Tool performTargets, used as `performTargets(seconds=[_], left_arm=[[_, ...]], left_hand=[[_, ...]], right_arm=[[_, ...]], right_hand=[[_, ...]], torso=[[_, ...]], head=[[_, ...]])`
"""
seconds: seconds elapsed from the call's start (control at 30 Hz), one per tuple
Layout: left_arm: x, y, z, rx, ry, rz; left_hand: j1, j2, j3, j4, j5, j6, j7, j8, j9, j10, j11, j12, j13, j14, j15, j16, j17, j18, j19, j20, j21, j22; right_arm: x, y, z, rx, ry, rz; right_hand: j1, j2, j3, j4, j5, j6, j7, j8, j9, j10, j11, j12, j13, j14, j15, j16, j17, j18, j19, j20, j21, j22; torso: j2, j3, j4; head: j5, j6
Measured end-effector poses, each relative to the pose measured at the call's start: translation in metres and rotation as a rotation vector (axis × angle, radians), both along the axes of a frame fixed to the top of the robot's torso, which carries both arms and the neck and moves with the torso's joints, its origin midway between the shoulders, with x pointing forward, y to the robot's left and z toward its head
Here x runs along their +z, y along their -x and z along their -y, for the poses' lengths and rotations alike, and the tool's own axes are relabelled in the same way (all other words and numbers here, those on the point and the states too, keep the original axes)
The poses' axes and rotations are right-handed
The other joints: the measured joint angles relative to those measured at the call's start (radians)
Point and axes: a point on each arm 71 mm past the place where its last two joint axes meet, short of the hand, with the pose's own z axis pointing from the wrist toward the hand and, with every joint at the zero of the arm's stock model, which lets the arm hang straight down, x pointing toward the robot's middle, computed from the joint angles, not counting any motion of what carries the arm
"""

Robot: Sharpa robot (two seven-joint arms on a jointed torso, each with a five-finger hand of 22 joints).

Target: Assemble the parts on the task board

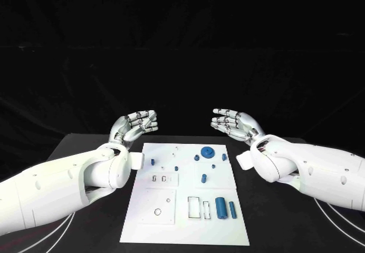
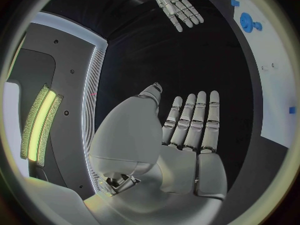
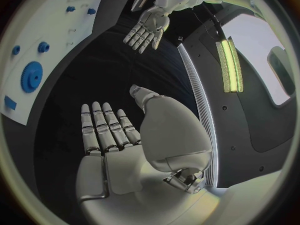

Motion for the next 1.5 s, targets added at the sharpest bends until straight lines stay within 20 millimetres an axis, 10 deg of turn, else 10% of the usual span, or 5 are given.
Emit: performTargets(seconds=[0.5,0.77,0.9,1.27,1.5], left_arm=[[0.017,0.020,0.008,-0.109,0.017,0.010],[0.029,0.032,0.013,-0.167,0.030,0.012],[0.034,0.036,0.015,-0.185,0.036,0.013],[0.044,0.042,0.019,-0.211,0.051,0.014],[0.045,0.043,0.018,-0.214,0.059,0.006]], left_hand=[[0.124,-0.064,0.084,-0.007,-0.012,0.135,0.031,0.025,0.010,0.193,-0.056,-0.043,-0.004,0.216,-0.073,0.034,0.055,0.016,0.277,-0.079,0.069,-0.005],[0.124,-0.078,0.100,0.004,-0.012,0.161,0.019,0.025,0.010,0.253,-0.071,-0.043,-0.002,0.263,-0.091,0.045,0.076,0.016,0.343,-0.106,0.088,-0.005],[0.122,-0.081,0.103,0.007,-0.012,0.161,0.019,0.025,0.010,0.254,-0.071,-0.048,-0.002,0.263,-0.091,0.045,0.078,0.016,0.351,-0.106,0.088,-0.005],[0.117,-0.085,0.106,0.010,-0.012,0.161,0.019,0.025,0.009,0.253,-0.071,-0.056,-0.003,0.263,-0.091,0.045,0.082,0.016,0.351,-0.106,0.088,-0.005],[0.112,-0.090,0.106,0.010,-0.012,0.165,0.023,0.025,0.007,0.257,-0.067,-0.062,-0.003,0.263,-0.091,0.041,0.085,0.016,0.358,-0.106,0.088,-0.006]], right_arm=[[0.034,-0.010,-0.016,0.152,0.536,0.312],[0.038,-0.009,-0.029,0.204,0.820,0.378],[0.038,-0.008,-0.036,0.216,0.918,0.397],[0.036,-0.007,-0.053,0.239,1.068,0.426],[0.032,-0.008,-0.059,0.248,1.121,0.429]], right_hand=[[0.045,-0.088,0.094,-0.052,0.004,0.370,0.047,0.104,0.057,0.423,-0.078,0.014,0.003,0.442,-0.102,0.124,0.057,0.055,0.381,-0.050,0.170,0.059],[0.017,-0.183,0.089,-0.046,0.061,0.509,0.018,0.141,0.082,0.626,-0.163,0.005,0.035,0.825,-0.220,0.345,0.218,0.071,0.691,-0.171,0.405,0.177],[0.005,-0.201,0.091,-0.027,0.076,0.509,0.018,0.132,0.087,0.610,-0.164,-0.025,0.047,0.885,-0.227,0.457,0.311,0.071,0.735,-0.184,0.486,0.231],[0.013,-0.219,0.078,0.006,0.072,0.503,0.021,0.108,0.116,0.501,-0.149,-0.021,0.107,0.910,-0.218,0.999,0.870,0.004,0.897,-0.176,1.027,0.895],[0.021,-0.216,0.080,0.009,0.076,0.484,0.024,0.097,0.120,0.466,-0.144,-0.021,0.113,0.913,-0.214,1.063,0.939,-0.009,0.913,-0.172,1.100,0.996]], torso=[[0.054,-0.0044,0.0144],[0.084,-0.0087,0.0204],[0.097,-0.0106,0.0216],[0.122,-0.0162,0.0272],[0.133,-0.0186,0.0295]], head=[[-0.010,0.007],[-0.019,0.020],[-0.021,0.024],[-0.025,0.027],[-0.027,0.024]])
